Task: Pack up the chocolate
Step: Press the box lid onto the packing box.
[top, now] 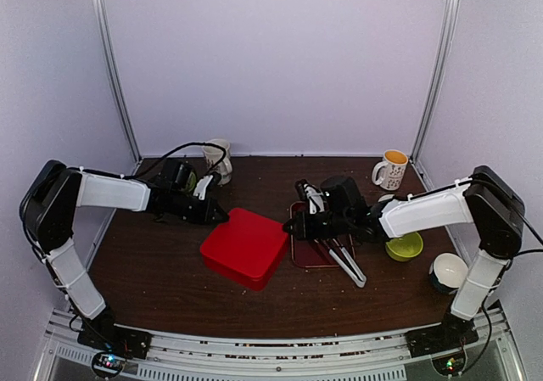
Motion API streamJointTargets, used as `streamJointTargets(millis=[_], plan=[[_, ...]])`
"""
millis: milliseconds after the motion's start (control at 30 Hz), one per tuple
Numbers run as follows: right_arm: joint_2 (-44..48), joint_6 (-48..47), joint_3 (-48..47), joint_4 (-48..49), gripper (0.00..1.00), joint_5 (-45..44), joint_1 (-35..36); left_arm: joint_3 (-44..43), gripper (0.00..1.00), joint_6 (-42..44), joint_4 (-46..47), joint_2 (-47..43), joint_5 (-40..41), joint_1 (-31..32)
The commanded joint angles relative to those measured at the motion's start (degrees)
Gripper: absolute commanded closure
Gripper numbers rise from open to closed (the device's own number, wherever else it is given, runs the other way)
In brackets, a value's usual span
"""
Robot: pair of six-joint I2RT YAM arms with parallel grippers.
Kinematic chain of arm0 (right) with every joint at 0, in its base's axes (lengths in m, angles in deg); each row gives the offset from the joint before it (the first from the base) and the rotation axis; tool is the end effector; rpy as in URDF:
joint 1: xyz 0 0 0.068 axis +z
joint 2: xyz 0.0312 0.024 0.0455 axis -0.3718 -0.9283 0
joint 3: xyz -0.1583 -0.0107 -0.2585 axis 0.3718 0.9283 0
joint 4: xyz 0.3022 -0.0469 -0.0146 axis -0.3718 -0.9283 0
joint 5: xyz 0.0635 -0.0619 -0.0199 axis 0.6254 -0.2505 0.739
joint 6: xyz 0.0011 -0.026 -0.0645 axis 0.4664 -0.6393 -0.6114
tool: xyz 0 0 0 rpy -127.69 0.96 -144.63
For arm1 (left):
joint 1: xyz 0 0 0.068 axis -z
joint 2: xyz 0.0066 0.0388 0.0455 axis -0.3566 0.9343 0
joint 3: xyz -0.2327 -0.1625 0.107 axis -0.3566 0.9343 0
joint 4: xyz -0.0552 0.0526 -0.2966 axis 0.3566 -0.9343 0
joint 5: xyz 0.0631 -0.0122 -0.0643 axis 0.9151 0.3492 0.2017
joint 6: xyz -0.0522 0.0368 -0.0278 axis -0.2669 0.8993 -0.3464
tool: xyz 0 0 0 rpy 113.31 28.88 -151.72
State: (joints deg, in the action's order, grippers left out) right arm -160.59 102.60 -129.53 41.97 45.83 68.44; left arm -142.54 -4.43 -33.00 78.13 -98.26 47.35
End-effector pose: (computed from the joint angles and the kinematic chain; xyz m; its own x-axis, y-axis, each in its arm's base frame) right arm 0.2771 0.3228 0.1725 -0.8010 -0.0724 -0.5943 -0.5255 0.5606 0.6400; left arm 0.3510 -0.2054 0.1570 -0.8702 0.0513 -0.4900 0.3757 0.7125 -0.5926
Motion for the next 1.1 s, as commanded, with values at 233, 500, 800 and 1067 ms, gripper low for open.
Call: streamJointTargets(millis=[233, 500, 800, 1067], plan=[[-1.9, -1.9, -0.3, -3.0, 1.0, -2.5, 1.6, 5.3, 1.0, -1.2, -1.2, -4.0, 2.1, 0.0], [2.6, -5.7, 3.1, -0.1, 1.0, 0.0, 5.8, 7.9, 1.0, -3.5, -2.9, -7.7, 4.6, 0.8], [2.8, -9.1, -1.6, -8.2, 1.0, -3.0, 7.3, 16.6, 1.0, -7.0, 3.1, -8.2, 2.9, 1.8], [0.8, -8.5, 1.7, -5.6, 1.0, -2.7, 9.3, 17.8, 1.0, -8.6, -0.5, -18.4, 6.1, 3.0]])
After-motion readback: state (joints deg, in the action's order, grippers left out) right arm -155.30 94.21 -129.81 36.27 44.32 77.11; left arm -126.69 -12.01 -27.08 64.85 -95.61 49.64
